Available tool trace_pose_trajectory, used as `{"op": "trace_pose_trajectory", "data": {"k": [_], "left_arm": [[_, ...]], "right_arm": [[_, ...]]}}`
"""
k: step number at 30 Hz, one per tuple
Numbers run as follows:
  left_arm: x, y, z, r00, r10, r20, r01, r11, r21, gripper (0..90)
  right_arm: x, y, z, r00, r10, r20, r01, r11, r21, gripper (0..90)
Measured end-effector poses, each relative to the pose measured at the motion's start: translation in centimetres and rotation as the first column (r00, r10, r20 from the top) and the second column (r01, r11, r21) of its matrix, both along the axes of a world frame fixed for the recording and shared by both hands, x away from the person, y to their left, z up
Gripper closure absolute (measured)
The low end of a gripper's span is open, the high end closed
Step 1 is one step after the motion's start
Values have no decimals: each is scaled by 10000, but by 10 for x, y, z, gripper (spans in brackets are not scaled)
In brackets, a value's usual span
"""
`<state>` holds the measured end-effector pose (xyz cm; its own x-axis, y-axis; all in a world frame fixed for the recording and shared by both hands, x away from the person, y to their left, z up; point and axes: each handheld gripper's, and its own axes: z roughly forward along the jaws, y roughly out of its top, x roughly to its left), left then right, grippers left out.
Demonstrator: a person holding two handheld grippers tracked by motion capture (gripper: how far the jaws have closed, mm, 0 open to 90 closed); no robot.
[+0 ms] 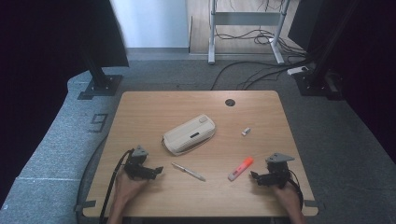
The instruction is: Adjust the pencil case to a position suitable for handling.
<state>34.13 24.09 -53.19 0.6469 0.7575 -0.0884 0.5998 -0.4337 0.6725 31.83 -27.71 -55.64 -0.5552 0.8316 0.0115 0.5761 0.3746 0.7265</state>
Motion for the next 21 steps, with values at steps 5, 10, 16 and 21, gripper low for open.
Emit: {"op": "trace_pose_trajectory", "data": {"k": [5,10,16,21], "left_arm": [[-1,-3,8,9997,-259,33,260,9996,-148,25],[0,-7,16,9988,-487,60,489,9981,-381,23],[3,-14,23,9980,-604,185,608,9979,-234,20],[7,-18,29,9966,-786,267,794,9964,-286,23]], "right_arm": [[0,0,0,10000,1,0,-1,10000,1,39],[0,0,0,10000,0,1,0,10000,1,39],[0,0,0,10000,4,-8,-4,10000,3,36],[0,0,0,10000,9,-12,-9,10000,2,35]]}}
